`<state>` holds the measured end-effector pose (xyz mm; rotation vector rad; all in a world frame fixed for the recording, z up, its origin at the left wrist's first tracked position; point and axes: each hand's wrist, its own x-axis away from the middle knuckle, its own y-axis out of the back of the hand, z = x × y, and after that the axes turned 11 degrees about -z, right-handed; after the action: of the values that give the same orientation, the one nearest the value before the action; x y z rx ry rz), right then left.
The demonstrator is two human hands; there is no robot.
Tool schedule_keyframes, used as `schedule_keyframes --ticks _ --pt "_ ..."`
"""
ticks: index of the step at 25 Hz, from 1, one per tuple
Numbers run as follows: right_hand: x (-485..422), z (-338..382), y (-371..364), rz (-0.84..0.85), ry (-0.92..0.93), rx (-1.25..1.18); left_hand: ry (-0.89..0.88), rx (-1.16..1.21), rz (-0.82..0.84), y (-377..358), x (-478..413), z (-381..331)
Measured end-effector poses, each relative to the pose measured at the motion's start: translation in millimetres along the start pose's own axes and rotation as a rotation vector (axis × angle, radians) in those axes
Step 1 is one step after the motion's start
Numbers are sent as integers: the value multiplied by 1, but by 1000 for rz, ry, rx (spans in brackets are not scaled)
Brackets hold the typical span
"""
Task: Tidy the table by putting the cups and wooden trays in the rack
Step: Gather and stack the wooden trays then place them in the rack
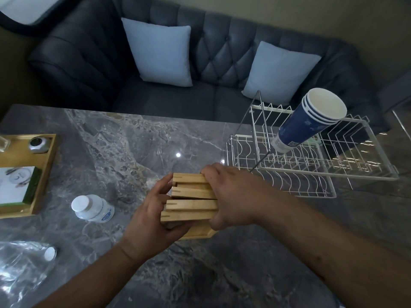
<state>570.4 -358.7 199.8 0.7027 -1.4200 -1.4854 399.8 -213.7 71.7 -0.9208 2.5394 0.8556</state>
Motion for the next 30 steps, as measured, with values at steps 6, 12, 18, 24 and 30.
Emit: schedule_keyframes --ticks 6,12,18,24,30 --pt "5 3 -4 -15 -15 -6 -19 -64 11 6 2 -2" --pt "12 1 0 -4 -54 -10 -256 -302 183 45 -20 -2" --pt "10 2 -3 -12 -31 4 -147 -495 233 50 -37 -13" --pt "14 -1 -11 -57 4 -50 297 -10 438 27 -42 -13" --pt "25 -6 -22 -139 -26 -198 238 30 377 23 -31 -12"
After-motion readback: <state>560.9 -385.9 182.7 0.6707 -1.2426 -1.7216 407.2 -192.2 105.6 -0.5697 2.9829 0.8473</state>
